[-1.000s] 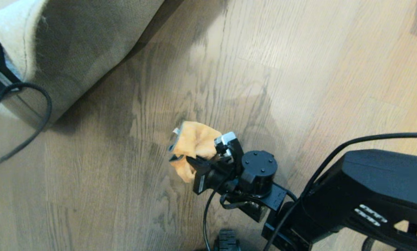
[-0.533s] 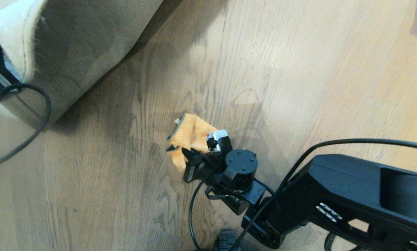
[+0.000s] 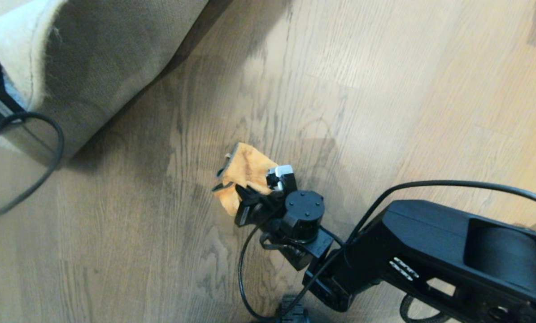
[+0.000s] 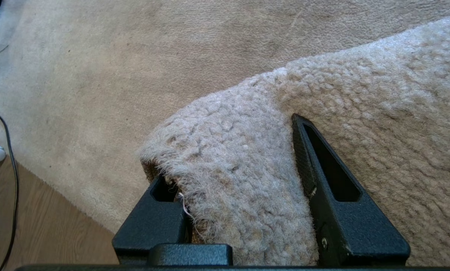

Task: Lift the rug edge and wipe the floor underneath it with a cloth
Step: Wipe the floor under the carpet with a rag

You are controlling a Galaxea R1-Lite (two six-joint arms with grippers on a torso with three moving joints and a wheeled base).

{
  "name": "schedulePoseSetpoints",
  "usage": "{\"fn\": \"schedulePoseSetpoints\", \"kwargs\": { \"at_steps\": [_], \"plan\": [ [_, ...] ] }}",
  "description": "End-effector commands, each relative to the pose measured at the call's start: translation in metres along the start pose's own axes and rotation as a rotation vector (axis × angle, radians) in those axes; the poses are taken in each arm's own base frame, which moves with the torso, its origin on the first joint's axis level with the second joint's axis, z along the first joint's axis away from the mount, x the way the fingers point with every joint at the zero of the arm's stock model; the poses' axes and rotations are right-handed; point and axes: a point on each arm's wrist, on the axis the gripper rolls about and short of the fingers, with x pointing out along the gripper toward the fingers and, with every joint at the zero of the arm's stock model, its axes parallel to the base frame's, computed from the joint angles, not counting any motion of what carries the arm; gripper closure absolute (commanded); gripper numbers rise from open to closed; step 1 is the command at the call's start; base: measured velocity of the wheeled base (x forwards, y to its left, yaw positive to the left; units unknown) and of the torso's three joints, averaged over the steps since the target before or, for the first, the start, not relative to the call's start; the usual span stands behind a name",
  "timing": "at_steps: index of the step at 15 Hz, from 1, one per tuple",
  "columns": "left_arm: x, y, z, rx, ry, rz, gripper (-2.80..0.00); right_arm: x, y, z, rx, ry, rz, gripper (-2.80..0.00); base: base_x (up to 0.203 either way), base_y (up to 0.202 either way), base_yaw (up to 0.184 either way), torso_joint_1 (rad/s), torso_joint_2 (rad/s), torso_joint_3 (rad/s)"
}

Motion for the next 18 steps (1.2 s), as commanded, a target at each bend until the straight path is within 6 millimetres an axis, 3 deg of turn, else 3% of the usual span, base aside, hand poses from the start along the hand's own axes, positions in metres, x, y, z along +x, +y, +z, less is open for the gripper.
{"fn": "schedulePoseSetpoints", "kwargs": {
  "at_steps": [1, 7, 12, 14, 18],
  "plan": [
    [-0.001, 0.002, 0.006, -0.016, -0.044, 0.015, 0.00, 0.005, -0.013, 0.010, 0.000, -0.036, -0.026, 0.00, 0.000, 0.000, 0.000, 0.000, 0.00, 0.000],
    [-0.001, 0.002, 0.004, -0.014, -0.039, 0.014, 0.00, 0.020, -0.047, 0.045, -0.010, -0.139, -0.087, 0.00, 0.000, 0.000, 0.000, 0.000, 0.00, 0.000],
    [-0.001, 0.002, 0.004, -0.016, -0.040, 0.014, 0.00, 0.022, -0.057, 0.060, -0.016, -0.167, -0.111, 0.00, 0.000, 0.000, 0.000, 0.000, 0.00, 0.000],
    [-0.001, 0.002, 0.004, -0.015, -0.038, 0.014, 0.00, 0.020, -0.054, 0.059, -0.015, -0.161, -0.106, 0.00, 0.000, 0.000, 0.000, 0.000, 0.00, 0.000],
    [-0.001, 0.002, 0.004, -0.015, -0.038, 0.014, 0.00, 0.019, -0.027, 0.049, -0.005, -0.135, -0.050, 0.00, 0.000, 0.000, 0.000, 0.000, 0.00, 0.000]
  ]
}}
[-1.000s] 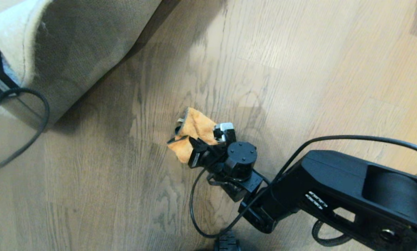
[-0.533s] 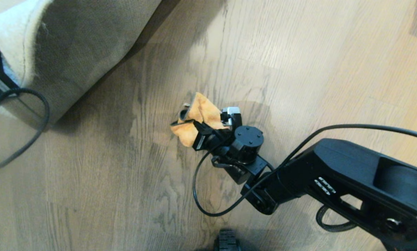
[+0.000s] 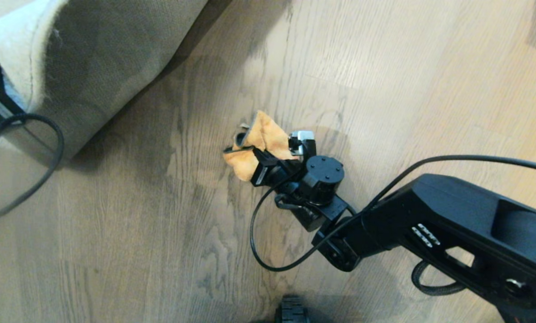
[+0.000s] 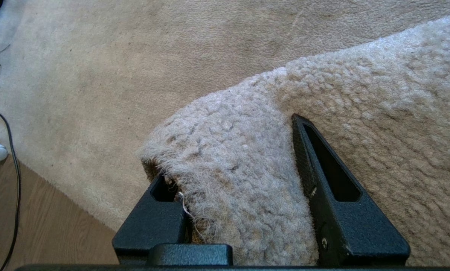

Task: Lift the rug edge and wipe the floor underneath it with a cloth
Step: Wipe the floor under the carpet with a rag

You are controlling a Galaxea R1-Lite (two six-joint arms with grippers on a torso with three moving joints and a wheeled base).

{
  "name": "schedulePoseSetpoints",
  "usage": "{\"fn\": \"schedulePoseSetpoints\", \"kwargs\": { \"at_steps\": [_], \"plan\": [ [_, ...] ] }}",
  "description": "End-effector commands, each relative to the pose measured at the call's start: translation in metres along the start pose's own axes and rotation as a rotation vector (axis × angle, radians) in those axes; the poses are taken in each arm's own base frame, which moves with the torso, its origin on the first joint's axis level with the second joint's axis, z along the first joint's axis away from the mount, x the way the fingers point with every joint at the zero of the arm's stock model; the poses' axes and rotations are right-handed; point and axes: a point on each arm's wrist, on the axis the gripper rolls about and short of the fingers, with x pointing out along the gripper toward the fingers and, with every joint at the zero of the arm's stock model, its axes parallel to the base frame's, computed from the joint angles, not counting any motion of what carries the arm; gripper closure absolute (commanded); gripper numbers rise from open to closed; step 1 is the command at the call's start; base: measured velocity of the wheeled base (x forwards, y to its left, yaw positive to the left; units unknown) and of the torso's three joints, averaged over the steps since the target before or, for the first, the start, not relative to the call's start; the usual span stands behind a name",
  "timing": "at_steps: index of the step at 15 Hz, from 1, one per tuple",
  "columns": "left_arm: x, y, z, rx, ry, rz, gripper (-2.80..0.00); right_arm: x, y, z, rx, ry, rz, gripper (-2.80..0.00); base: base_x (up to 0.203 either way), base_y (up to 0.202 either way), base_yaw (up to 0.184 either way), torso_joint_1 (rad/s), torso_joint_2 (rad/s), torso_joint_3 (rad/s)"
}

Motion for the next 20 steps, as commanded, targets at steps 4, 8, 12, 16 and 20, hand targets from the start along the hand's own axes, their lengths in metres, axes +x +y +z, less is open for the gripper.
{"fn": "schedulePoseSetpoints", "kwargs": {
  "at_steps": [4, 8, 12, 16, 20],
  "plan": [
    [0.000, 0.001, 0.004, -0.015, -0.040, 0.015, 0.00, -0.017, 0.060, -0.024, 0.035, 0.063, 0.127, 0.00, 0.000, 0.000, 0.000, 0.000, 0.00, 0.000],
    [-0.001, 0.003, 0.003, -0.012, -0.034, 0.028, 0.00, -0.030, 0.094, -0.037, 0.054, 0.095, 0.181, 0.00, 0.000, 0.000, 0.000, 0.000, 0.00, 0.000],
    [-0.003, 0.003, 0.001, -0.007, -0.022, 0.028, 0.00, -0.048, 0.123, -0.052, 0.066, 0.145, 0.238, 0.00, 0.000, 0.000, 0.000, 0.000, 0.00, 0.000],
    [-0.003, 0.003, 0.000, -0.006, -0.017, 0.026, 0.00, -0.056, 0.131, -0.072, 0.062, 0.185, 0.256, 0.00, 0.000, 0.000, 0.000, 0.000, 0.00, 0.000],
    [-0.005, 0.003, -0.001, -0.002, -0.011, 0.025, 0.00, -0.066, 0.129, -0.110, 0.053, 0.255, 0.234, 0.00, 0.000, 0.000, 0.000, 0.000, 0.00, 0.000]
  ]
}}
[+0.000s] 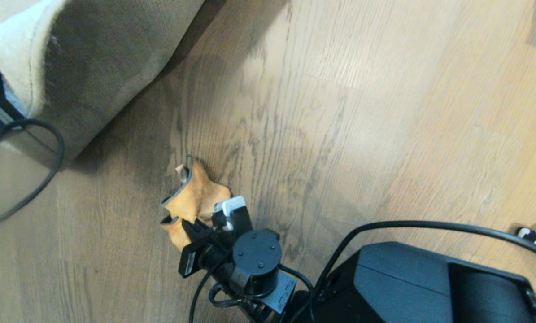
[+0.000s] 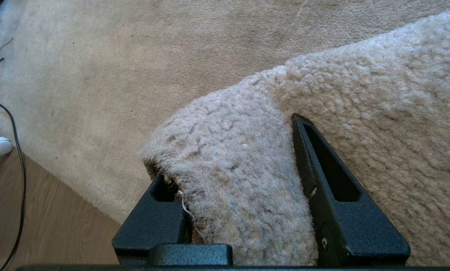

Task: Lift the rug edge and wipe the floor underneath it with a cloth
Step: Wipe the floor under the carpet with a rag

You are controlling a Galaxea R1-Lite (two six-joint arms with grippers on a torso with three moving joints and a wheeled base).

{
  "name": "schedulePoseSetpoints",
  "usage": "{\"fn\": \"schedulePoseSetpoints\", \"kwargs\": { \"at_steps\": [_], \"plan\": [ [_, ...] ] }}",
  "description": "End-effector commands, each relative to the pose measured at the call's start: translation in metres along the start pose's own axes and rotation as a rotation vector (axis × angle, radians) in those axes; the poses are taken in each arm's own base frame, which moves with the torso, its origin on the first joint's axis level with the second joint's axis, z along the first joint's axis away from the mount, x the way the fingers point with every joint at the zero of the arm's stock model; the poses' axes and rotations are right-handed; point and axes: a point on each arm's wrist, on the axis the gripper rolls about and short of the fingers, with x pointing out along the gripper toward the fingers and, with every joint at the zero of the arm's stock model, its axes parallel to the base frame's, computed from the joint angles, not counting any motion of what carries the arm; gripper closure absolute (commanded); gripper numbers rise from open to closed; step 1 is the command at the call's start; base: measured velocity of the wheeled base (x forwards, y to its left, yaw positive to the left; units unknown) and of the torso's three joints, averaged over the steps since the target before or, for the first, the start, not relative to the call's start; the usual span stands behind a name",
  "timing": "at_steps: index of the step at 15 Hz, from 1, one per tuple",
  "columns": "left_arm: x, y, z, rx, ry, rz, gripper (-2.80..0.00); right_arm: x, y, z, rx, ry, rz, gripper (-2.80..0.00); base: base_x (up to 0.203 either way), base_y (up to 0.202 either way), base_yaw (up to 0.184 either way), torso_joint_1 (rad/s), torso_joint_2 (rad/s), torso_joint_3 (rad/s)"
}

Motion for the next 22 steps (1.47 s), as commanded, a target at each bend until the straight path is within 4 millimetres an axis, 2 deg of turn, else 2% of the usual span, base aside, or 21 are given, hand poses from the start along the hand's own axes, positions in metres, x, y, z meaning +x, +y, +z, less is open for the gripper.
{"fn": "schedulePoseSetpoints", "kwargs": {
  "at_steps": [1, 3, 5, 9, 17, 22],
  "plan": [
    [-0.002, 0.001, 0.002, -0.012, -0.032, 0.011, 0.00, 0.000, -0.006, -0.030, -0.002, 0.049, -0.013, 0.00, 0.000, 0.000, 0.000, 0.000, 0.00, 0.000],
    [-0.001, 0.002, 0.002, -0.011, -0.032, 0.012, 0.00, 0.002, -0.015, -0.034, -0.005, 0.053, -0.032, 0.00, 0.000, 0.000, 0.000, 0.000, 0.00, 0.000],
    [-0.001, 0.001, 0.002, -0.011, -0.030, 0.011, 0.00, 0.007, -0.028, -0.027, -0.006, 0.027, -0.058, 0.00, 0.000, 0.000, 0.000, 0.000, 0.00, 0.000],
    [-0.001, 0.001, 0.002, -0.011, -0.030, 0.011, 0.00, 0.021, -0.063, 0.003, -0.008, -0.056, -0.123, 0.00, 0.000, 0.000, 0.000, 0.000, 0.00, 0.000],
    [-0.001, 0.001, 0.002, -0.011, -0.029, 0.010, 0.00, 0.023, -0.078, 0.061, -0.007, -0.181, -0.153, 0.00, 0.000, 0.000, 0.000, 0.000, 0.00, 0.000],
    [-0.001, 0.001, 0.001, -0.010, -0.028, 0.009, 0.00, 0.017, -0.121, 0.100, -0.028, -0.259, -0.237, 0.00, 0.000, 0.000, 0.000, 0.000, 0.00, 0.000]
  ]
}}
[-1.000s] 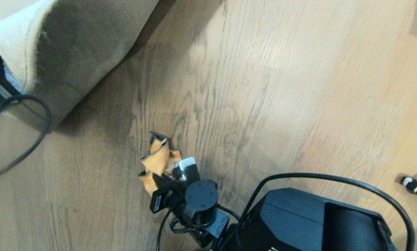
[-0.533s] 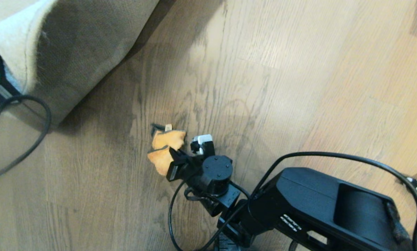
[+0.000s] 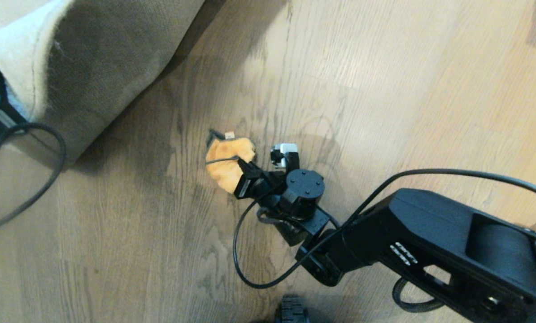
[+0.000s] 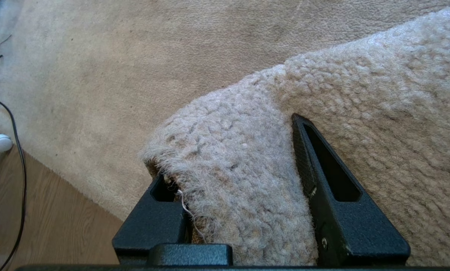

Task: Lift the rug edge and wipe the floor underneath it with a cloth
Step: Wipe the floor under the carpet with a rag

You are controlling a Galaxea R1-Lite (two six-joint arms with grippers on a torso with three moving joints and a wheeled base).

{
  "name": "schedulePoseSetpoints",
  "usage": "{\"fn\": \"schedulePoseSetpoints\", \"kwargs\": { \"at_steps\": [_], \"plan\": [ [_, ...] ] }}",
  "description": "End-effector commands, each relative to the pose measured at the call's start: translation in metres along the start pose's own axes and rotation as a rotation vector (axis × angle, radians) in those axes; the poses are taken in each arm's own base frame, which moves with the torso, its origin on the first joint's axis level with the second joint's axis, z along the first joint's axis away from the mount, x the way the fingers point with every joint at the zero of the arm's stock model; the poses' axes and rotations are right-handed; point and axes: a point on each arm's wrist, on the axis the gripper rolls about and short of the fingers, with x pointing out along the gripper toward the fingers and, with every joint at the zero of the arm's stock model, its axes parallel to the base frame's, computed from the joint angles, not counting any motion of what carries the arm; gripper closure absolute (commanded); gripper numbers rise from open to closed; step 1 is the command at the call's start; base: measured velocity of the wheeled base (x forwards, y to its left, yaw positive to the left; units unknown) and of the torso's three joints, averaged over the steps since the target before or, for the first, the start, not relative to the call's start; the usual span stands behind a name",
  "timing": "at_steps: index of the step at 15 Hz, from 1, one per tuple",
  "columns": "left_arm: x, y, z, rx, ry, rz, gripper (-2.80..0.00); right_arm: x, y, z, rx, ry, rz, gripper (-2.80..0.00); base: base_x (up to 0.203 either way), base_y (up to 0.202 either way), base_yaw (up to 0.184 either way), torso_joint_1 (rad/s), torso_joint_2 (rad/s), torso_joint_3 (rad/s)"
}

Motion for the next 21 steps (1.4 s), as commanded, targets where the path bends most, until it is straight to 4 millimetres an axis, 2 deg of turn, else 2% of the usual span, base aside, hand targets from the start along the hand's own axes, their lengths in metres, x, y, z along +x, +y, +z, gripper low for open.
{"fn": "schedulePoseSetpoints", "kwargs": {
  "at_steps": [1, 8, 13, 15, 17, 19, 21],
  "plan": [
    [0.000, 0.001, 0.004, -0.016, -0.040, 0.014, 0.00, 0.005, -0.024, 0.026, -0.009, -0.060, -0.049, 0.00, 0.000, 0.000, 0.000, 0.000, 0.00, 0.000],
    [-0.001, 0.001, 0.002, -0.012, -0.032, 0.011, 0.00, 0.007, -0.092, 0.086, -0.058, -0.179, -0.189, 0.00, 0.000, 0.000, 0.000, 0.000, 0.00, 0.000],
    [-0.001, 0.001, 0.002, -0.014, -0.032, 0.011, 0.00, 0.002, -0.128, 0.118, -0.087, -0.237, -0.264, 0.00, 0.000, 0.000, 0.000, 0.000, 0.00, 0.000],
    [-0.001, 0.001, 0.002, -0.014, -0.032, 0.011, 0.00, 0.001, -0.127, 0.121, -0.087, -0.242, -0.264, 0.00, 0.000, 0.000, 0.000, 0.000, 0.00, 0.000],
    [-0.001, 0.001, 0.002, -0.014, -0.033, 0.012, 0.00, 0.001, -0.117, 0.115, -0.081, -0.226, -0.246, 0.00, 0.000, 0.000, 0.000, 0.000, 0.00, 0.000],
    [-0.001, 0.001, 0.002, -0.014, -0.033, 0.012, 0.00, -0.002, -0.097, 0.098, -0.067, -0.175, -0.211, 0.00, 0.000, 0.000, 0.000, 0.000, 0.00, 0.000],
    [0.000, 0.001, 0.002, -0.013, -0.030, 0.011, 0.00, -0.007, -0.067, 0.074, -0.047, -0.108, -0.153, 0.00, 0.000, 0.000, 0.000, 0.000, 0.00, 0.000]
  ]
}}
